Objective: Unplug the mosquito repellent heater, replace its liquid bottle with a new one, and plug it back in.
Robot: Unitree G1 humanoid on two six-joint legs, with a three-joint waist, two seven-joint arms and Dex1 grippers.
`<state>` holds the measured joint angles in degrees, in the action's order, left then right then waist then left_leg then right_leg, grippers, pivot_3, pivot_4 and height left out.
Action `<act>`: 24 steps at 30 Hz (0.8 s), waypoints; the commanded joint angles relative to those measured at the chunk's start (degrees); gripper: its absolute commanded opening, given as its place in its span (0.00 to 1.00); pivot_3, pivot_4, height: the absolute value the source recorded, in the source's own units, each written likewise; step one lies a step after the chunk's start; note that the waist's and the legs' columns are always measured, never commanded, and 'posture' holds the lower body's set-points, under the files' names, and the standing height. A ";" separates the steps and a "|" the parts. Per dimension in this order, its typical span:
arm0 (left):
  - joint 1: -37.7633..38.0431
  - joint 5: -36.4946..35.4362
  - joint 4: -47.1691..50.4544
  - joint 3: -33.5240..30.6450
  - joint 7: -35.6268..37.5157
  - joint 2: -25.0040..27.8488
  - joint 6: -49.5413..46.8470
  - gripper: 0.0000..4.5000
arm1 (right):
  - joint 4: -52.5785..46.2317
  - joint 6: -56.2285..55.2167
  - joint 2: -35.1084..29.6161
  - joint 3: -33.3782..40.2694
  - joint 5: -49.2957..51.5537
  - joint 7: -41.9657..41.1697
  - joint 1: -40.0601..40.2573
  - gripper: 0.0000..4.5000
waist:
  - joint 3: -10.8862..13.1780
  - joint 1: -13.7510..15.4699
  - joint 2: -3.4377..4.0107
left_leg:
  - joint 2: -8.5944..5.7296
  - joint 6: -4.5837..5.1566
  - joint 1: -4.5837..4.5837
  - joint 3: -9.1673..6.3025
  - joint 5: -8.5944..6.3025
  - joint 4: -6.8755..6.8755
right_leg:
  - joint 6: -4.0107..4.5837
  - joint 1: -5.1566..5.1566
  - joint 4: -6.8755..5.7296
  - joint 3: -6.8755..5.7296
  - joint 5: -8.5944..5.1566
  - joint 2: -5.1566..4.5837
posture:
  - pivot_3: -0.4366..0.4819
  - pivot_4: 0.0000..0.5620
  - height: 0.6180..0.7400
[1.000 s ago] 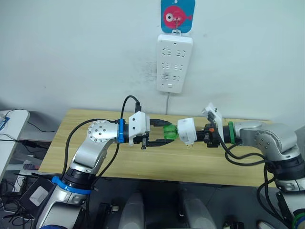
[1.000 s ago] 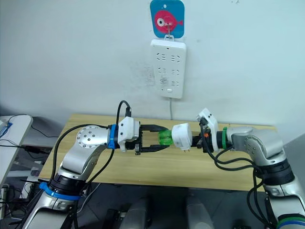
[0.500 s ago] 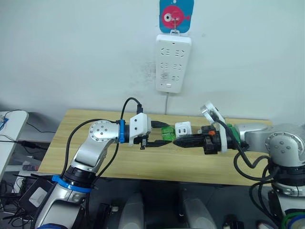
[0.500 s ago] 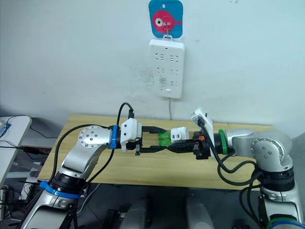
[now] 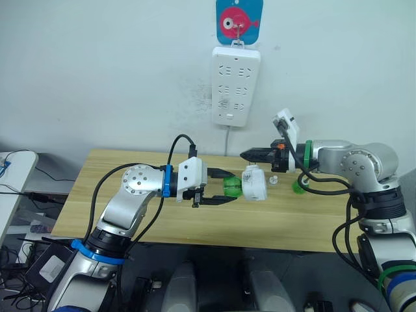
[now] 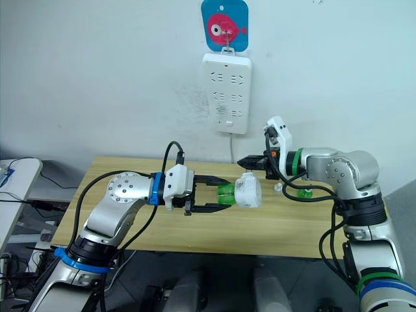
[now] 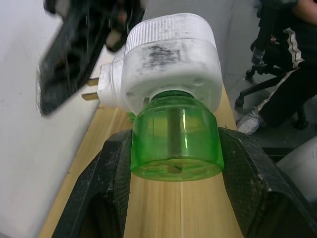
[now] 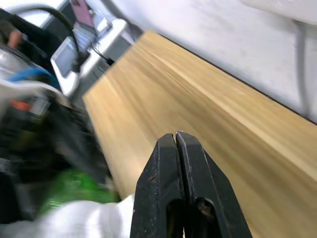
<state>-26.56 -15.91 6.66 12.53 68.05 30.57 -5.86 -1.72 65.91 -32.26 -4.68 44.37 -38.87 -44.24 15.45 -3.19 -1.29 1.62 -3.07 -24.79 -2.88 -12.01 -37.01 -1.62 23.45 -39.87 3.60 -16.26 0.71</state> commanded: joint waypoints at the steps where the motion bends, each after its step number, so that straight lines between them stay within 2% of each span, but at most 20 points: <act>1: 0.52 -1.63 2.82 -1.40 -0.93 -0.05 0.01 0.50 | -1.27 -2.35 -1.04 -0.93 -1.49 -3.82 0.71 0.01 | 0.00 0.04 0.00 | 0.00 0.00 0.00 0.00 0.00 0.00 | 0.00 0.00 0.00 0.00 0.00 0.00 | 0.46 0.38 1.00; 9: -0.46 -1.27 1.53 -2.25 -3.03 -1.12 1.04 0.50 | -3.84 -3.21 -2.68 -3.09 -3.97 -7.90 4.63 0.01 | 0.00 0.13 0.00 | 0.01 0.00 0.00 0.00 0.00 -0.01 | 0.00 0.00 -0.02 0.01 0.00 0.00 | 0.45 0.38 1.00; 24: -1.94 -0.93 -0.26 -2.23 -3.08 -2.00 1.64 0.50 | -11.98 3.89 -3.59 -0.42 -0.16 -10.20 8.74 0.01 | 0.00 0.15 0.00 | -0.01 0.00 0.00 -0.01 0.00 -0.02 | 0.00 0.00 -0.02 0.01 0.00 0.00 | 0.44 0.38 1.00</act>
<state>-26.81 -16.73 6.48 12.54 67.27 29.02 -5.04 -9.89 68.40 -36.24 -3.78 40.35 -45.80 -36.31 15.45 -3.04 -1.29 1.61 -3.08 -24.79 -2.88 -12.01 -37.02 -1.62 23.45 -39.89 3.61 -16.26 0.72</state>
